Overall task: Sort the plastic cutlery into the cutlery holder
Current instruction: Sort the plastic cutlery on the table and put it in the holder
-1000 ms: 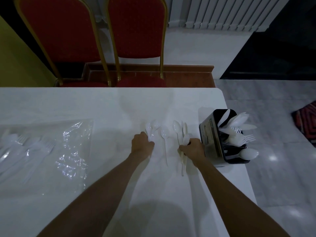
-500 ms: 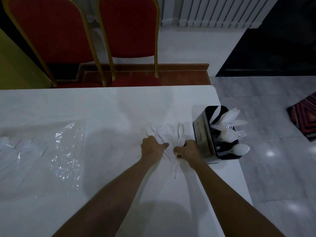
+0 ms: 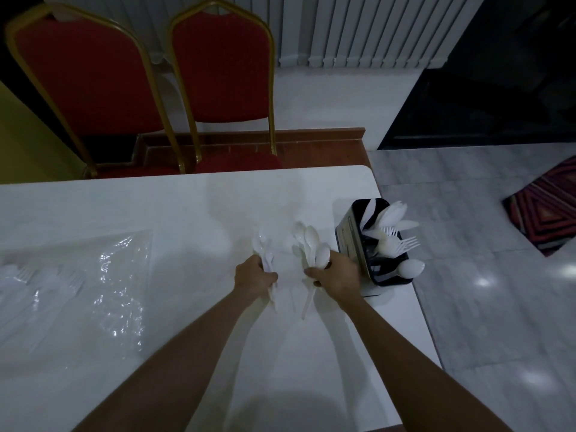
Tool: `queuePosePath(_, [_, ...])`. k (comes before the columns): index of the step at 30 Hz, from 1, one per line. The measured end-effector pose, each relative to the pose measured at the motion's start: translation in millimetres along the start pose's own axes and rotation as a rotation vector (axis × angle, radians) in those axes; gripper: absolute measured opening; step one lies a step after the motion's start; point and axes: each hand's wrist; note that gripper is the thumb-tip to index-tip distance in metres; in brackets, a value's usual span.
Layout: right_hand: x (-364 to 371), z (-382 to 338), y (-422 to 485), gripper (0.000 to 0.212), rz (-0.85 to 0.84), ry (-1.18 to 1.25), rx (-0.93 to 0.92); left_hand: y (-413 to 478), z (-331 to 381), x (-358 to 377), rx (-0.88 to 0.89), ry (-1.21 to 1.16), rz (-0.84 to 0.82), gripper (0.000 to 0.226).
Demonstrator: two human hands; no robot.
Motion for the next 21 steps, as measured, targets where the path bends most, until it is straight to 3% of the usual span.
queuePosePath(5, [-32.2,-27.8,-30.0,0.021,0.074,0.020,-0.097,-21.8,20.6,-24.9,0.111,-0.232,0.012,0.021])
queuePosePath(13, [-142.0,-40.0,-70.0,0.028,0.436,0.067,-0.151,-68.0,120.7,-18.3,0.407,-0.594,-0.113,0.016])
queuePosePath(21, [-164.4,5.6,-58.7,0.024,0.396,-0.074,-0.110,-88.7,152.6,47.3,0.506,-0.364,-0.108,0.016])
Point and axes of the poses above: each hand's wrist, its own y-axis towards the middle knuckle, its own x-axis out of the palm, z = x × y, and after that the axes turned 2 degrees about -y, right-handed
